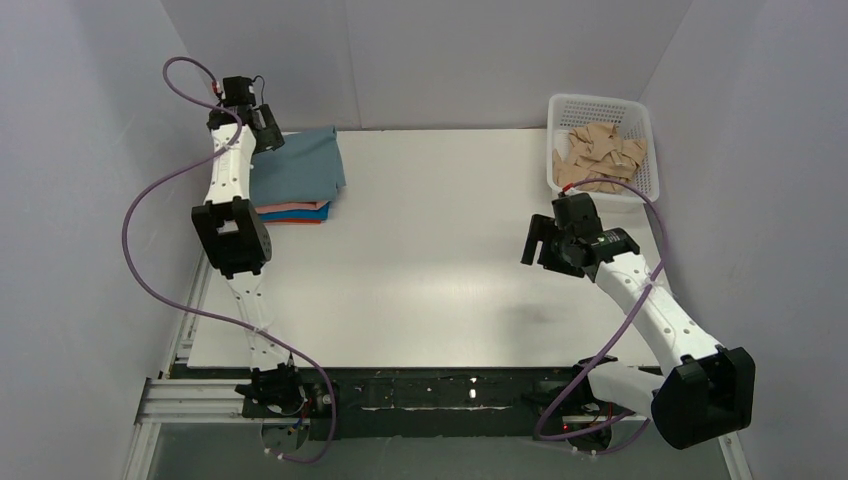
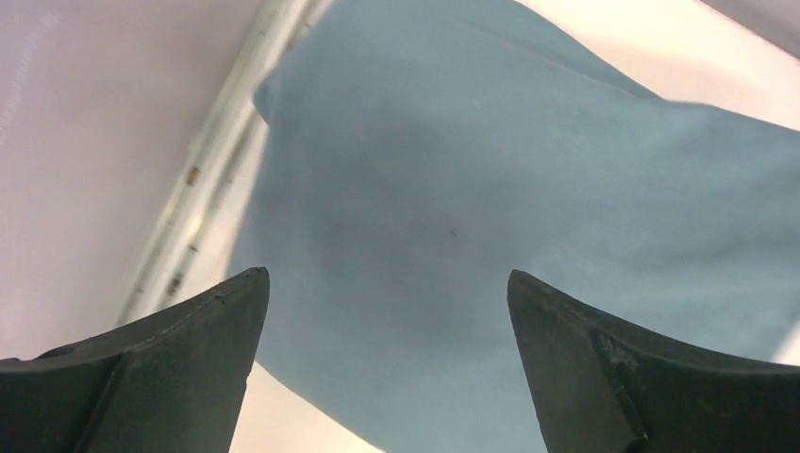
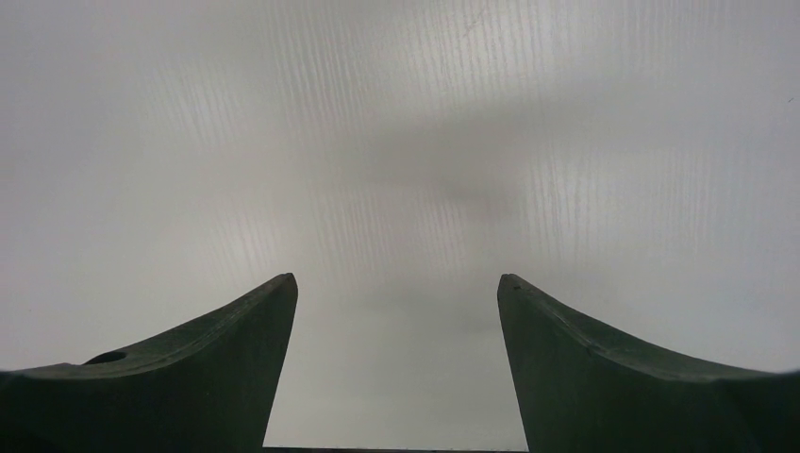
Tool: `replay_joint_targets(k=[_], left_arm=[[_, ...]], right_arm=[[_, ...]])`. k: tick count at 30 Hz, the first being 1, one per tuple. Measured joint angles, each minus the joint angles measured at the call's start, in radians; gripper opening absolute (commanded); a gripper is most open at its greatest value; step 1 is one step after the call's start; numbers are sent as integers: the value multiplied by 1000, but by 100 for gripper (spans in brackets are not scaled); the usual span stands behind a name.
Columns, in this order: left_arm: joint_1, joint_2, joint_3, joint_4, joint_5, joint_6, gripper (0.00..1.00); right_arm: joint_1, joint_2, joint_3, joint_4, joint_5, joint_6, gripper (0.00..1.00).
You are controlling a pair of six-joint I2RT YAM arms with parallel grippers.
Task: Fold and stack the t-shirts
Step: Put the neatly folded tshirt into the corner of the board with the left arm, then reset both arms
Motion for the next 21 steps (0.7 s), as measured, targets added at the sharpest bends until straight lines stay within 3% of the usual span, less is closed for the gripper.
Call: replay_joint_targets(k=[5,8,13,21], left_arm=[[2,-81,-23,-84,173,-132,98],[-5,-228,-169,-104,278,-223,98],[-83,-644,-683,-48,356,-338,98],[-480,-1111,-1326,69,323,-408,98]], right_arm=[[0,-56,0,11,5,0,89],[0,-110,-14,32,14,-2,91],[0,-183,-71,79,29,-3,91],[0,-280,-185,135,36,0,92]])
